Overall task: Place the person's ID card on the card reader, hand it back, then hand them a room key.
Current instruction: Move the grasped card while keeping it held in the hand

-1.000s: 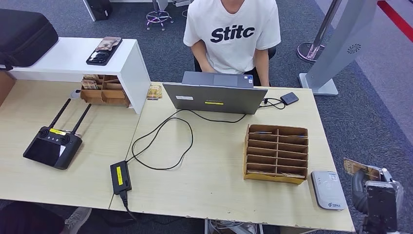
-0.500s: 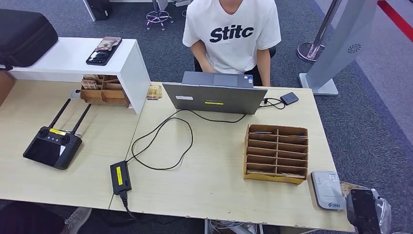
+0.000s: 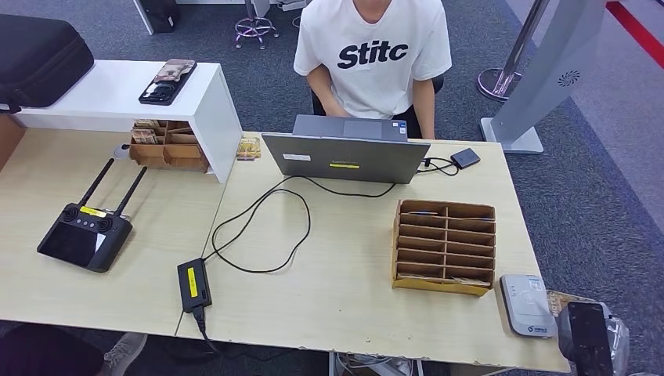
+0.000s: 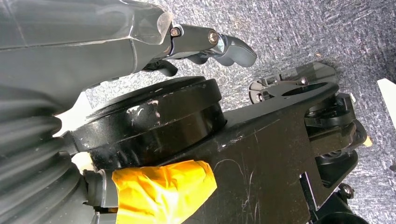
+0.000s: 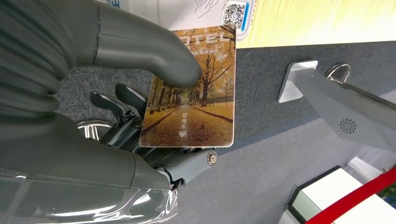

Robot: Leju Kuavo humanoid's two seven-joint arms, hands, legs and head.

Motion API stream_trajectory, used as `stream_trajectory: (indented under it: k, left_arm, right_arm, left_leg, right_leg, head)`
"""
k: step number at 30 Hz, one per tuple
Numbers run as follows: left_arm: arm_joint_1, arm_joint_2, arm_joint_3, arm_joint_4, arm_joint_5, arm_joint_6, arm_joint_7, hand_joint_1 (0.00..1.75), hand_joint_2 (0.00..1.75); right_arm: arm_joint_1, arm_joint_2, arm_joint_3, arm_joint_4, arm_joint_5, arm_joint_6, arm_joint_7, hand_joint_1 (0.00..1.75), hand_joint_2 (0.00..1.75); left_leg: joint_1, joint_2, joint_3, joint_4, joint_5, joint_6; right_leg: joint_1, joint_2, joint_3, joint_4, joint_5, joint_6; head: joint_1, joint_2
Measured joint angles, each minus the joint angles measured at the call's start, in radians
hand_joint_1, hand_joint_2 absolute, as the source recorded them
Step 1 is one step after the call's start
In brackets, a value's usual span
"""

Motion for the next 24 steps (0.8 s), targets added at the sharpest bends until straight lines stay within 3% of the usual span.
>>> stream_trajectory:
  k: [24]
  left_arm:
    - [0.0, 0.0, 0.0, 0.0, 0.0, 0.0, 0.0, 0.0, 1.75]
  right_arm:
    - [-0.004, -0.001, -0.002, 0.006, 0.0, 0.0, -0.001, 1.75, 1.75]
  left_leg:
    - [0.0, 0.0, 0.0, 0.0, 0.0, 0.0]
  right_leg:
    - [0.0, 0.0, 0.0, 0.0, 0.0, 0.0]
  head:
    - [0.0, 0.0]
